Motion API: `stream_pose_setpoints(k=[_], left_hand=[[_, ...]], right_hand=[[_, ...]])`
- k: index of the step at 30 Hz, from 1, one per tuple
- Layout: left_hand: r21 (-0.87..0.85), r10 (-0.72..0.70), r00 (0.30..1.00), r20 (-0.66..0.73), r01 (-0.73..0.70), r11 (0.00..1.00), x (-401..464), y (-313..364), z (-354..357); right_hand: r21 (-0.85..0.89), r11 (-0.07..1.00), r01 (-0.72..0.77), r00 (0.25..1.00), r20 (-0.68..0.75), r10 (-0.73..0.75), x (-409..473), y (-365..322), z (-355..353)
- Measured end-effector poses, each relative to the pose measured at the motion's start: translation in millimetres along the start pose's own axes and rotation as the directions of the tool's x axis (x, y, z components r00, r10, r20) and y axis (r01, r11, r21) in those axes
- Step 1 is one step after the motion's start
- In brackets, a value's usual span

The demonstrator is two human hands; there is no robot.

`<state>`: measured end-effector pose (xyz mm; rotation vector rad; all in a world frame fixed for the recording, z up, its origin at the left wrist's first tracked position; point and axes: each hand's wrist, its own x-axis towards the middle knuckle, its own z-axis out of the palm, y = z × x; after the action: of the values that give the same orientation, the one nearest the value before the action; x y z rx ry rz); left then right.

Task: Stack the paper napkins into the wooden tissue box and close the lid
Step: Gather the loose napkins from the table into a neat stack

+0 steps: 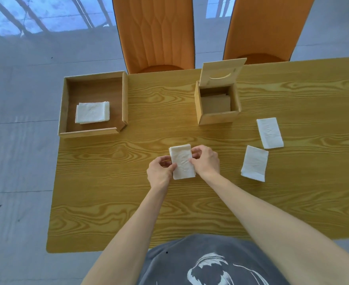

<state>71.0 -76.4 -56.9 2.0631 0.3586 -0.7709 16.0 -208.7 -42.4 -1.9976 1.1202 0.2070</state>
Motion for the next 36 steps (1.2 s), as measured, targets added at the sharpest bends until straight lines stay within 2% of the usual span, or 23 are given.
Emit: stream_pose_setpoints(k=[10, 14, 17, 20, 23, 26, 30, 36], left_hand=[[0.1, 0.045, 0.995, 0.087, -0.054, 0.993, -13, 19, 41], [0.102, 0.054, 0.993, 0.106, -0.065, 0.993, -15, 23, 53], [0.085, 0.056, 0.993, 0.106, -0.065, 0.994, -17, 24, 59], [0.045, 0.054, 0.992, 0.111, -0.059, 0.997, -18, 23, 64], [0.01, 0.068, 0.988, 0.141, -0.07, 0.997, -19, 20, 66], [-0.022, 0.074, 0.984, 0.162, -0.071, 0.997, -19, 18, 66], [-0.066, 0.082, 0.976, 0.2, -0.07, 0.995, -21, 18, 65], [-0.121, 0.107, 0.962, 0.25, -0.079, 0.99, -22, 17, 64]], right_hand=[[0.076, 0.995, -0.057, 0.995, -0.082, 0.063, 0, 41, -37], [0.147, 0.984, -0.099, 0.95, -0.281, 0.138, -1, 68, -66], [0.197, 0.949, -0.245, 0.872, -0.383, 0.305, 3, 95, -89], [0.169, 0.885, -0.434, 0.82, -0.332, 0.466, 7, 115, -102], [0.196, 0.843, -0.5, 0.8, -0.27, 0.537, 7, 122, -107], [0.238, 0.836, -0.495, 0.809, -0.226, 0.543, 7, 122, -109], [0.271, 0.86, -0.432, 0.836, -0.237, 0.495, 7, 119, -109], [0.339, 0.919, -0.2, 0.899, -0.31, 0.31, 0, 109, -118]])
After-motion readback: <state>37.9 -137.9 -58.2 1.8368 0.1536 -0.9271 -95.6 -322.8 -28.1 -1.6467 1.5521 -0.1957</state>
